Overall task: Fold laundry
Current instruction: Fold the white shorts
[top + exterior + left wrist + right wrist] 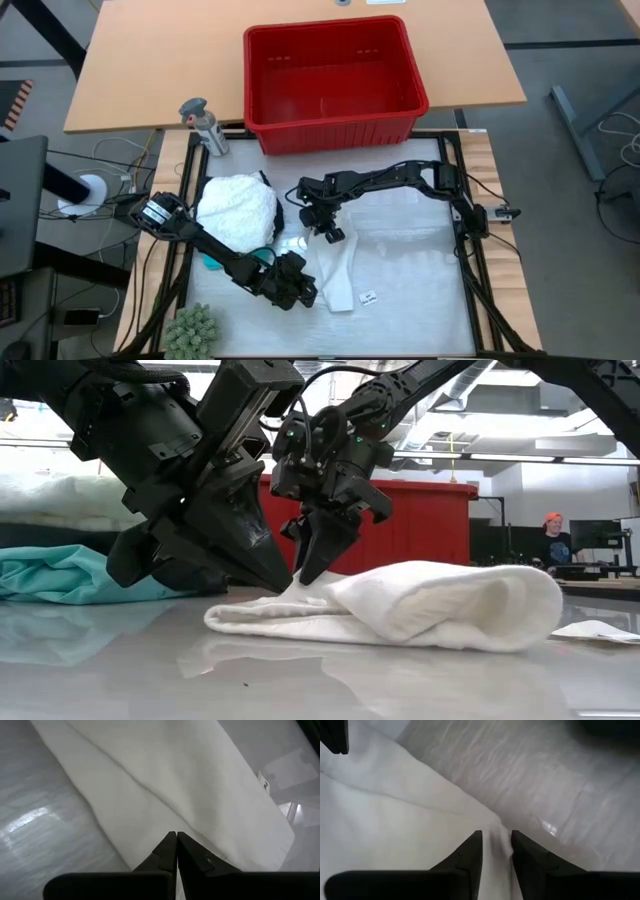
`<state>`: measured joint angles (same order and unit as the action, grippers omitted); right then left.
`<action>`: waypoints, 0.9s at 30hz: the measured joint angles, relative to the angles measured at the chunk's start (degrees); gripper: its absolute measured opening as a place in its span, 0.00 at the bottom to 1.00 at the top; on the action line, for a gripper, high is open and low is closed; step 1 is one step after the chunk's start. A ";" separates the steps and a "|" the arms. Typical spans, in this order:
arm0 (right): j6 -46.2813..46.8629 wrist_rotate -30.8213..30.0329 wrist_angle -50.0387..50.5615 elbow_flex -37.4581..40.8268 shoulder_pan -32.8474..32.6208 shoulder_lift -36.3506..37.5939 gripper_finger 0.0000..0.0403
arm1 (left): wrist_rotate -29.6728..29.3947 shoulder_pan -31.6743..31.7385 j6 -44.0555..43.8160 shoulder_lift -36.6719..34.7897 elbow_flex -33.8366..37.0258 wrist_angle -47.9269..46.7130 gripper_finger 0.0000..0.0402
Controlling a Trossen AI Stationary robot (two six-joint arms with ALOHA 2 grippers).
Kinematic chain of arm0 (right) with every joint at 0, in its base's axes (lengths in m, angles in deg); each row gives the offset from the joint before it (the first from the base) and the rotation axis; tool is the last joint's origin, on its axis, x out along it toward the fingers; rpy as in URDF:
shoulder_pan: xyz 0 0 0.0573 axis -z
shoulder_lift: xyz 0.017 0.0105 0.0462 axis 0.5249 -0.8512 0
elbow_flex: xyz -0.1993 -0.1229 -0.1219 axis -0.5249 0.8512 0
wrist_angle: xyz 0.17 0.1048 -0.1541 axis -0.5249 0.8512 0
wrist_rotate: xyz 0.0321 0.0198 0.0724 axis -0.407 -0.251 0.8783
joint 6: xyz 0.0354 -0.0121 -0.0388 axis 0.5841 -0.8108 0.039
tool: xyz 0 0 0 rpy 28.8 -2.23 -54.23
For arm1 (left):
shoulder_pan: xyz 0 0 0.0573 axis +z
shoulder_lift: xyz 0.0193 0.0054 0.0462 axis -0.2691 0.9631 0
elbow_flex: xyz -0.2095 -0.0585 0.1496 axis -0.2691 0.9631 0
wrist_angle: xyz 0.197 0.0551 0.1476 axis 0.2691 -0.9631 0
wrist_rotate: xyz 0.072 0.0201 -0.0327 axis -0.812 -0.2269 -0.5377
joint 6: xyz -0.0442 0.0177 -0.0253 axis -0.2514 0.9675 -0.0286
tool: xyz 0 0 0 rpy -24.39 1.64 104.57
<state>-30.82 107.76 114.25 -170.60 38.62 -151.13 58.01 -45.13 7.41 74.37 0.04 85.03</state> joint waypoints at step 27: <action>0.00 -4.58 -0.27 0.02 1.75 0.00 0.10 | -0.92 0.00 0.44 -0.02 0.00 -0.05 0.00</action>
<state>-30.82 103.19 113.97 -170.57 40.37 -151.13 57.09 -45.13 7.85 74.35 0.04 84.98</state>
